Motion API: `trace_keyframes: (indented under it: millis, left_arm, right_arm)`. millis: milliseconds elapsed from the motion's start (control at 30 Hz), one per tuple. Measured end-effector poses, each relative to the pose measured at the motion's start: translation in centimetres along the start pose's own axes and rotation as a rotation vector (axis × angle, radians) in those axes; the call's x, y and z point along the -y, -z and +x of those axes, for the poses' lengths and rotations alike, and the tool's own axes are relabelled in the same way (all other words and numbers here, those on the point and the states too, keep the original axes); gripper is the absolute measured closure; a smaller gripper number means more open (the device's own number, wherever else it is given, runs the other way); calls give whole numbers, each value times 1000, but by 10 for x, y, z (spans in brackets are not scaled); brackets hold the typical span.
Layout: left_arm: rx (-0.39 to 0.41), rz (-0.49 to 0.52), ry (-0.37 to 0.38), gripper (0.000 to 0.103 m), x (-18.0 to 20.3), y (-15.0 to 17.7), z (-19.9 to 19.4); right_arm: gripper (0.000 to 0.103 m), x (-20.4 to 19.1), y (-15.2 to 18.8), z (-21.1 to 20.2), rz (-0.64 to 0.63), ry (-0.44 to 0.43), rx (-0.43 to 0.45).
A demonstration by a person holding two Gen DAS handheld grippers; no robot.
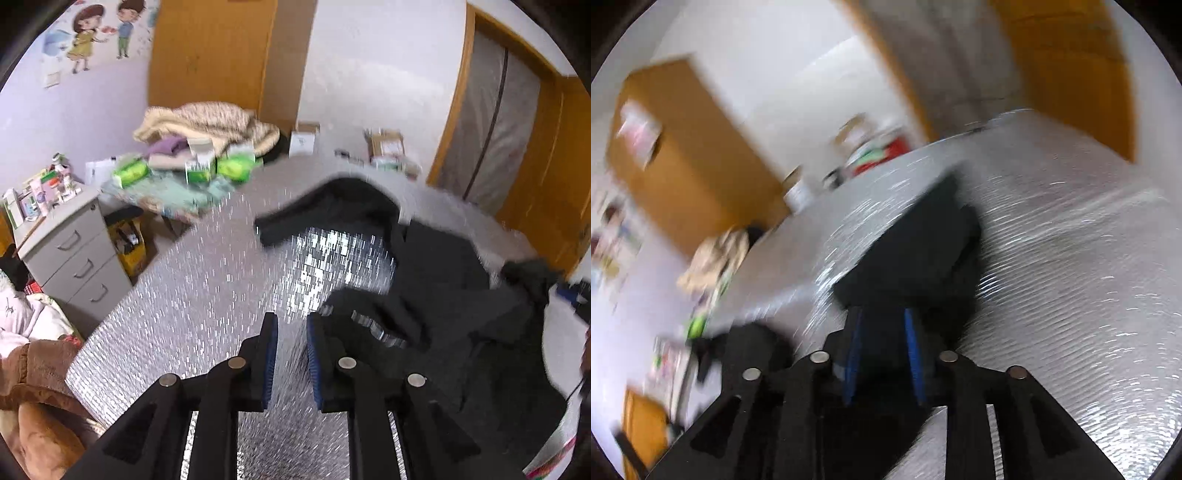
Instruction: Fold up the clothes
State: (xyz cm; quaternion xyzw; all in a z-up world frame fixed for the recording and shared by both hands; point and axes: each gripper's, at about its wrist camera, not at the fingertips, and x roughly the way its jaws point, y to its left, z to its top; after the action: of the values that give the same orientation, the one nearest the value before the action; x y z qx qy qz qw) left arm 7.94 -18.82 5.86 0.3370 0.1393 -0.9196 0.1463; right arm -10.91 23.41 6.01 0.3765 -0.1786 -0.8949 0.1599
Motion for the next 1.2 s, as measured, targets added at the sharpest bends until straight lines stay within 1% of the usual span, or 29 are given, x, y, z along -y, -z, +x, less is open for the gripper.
trace_keyframes:
  millis: [33,100,200,267,333,467,533,600,667,700,733,767,833,867,1000,1100,1133,1167,1200]
  left_arm:
    - [23,-8,18,87,2,-3,-4]
    - [39,-6,65,87,11,-6,-7]
    - [1,34,135,87,30,-2,5]
    - [-41,46,164,87,40,3,18]
    - [-81,57,179,87,48,10,29]
    - [-118,54,167,87,47,16,44]
    - [-129,45,161,87,45,16,50]
    - [-143,39,157,87,44,17,57]
    - [-161,48,153,87,44,18,65]
    - [-163,59,148,87,45,19,67]
    - [-166,70,142,87,47,20,69]
    - [-168,81,137,87,48,21,71]
    - [-170,102,125,87,51,22,74]
    - [-169,111,118,87,52,22,75]
    - [-159,127,105,87,56,24,76]
    - [-152,143,92,87,60,24,76]
    - [-150,149,87,87,61,24,76]
    - [-152,151,86,87,62,24,76]
    - [-155,154,84,87,63,23,76]
  right_arm:
    - [74,-12,3,3,-45,-34,-11]
    - [73,-35,5,9,-129,-101,-42]
    - [71,-71,3,30,-265,-155,-123]
    - [67,-92,5,49,-347,-183,-160]
    - [66,-109,3,72,-410,-188,-198]
    - [65,-130,-7,124,-456,-217,-277]
    - [65,-139,-13,151,-461,-229,-316]
    - [65,-144,-15,176,-451,-243,-378]
    - [65,-148,-13,194,-444,-266,-434]
    - [67,-150,-11,198,-448,-277,-446]
    - [85,-153,-9,199,-458,-285,-444]
    - [96,-154,-9,199,-458,-288,-436]
    - [97,-146,-19,192,-408,-268,-371]
    - [98,-137,-27,184,-373,-234,-322]
    - [98,-84,-64,137,-197,-36,-86]
    - [98,-45,-74,98,-66,74,43]
    - [93,-35,-74,89,-47,105,57]
    - [90,-32,-70,88,-71,137,25]
    - [90,-30,-65,93,-114,169,-38]
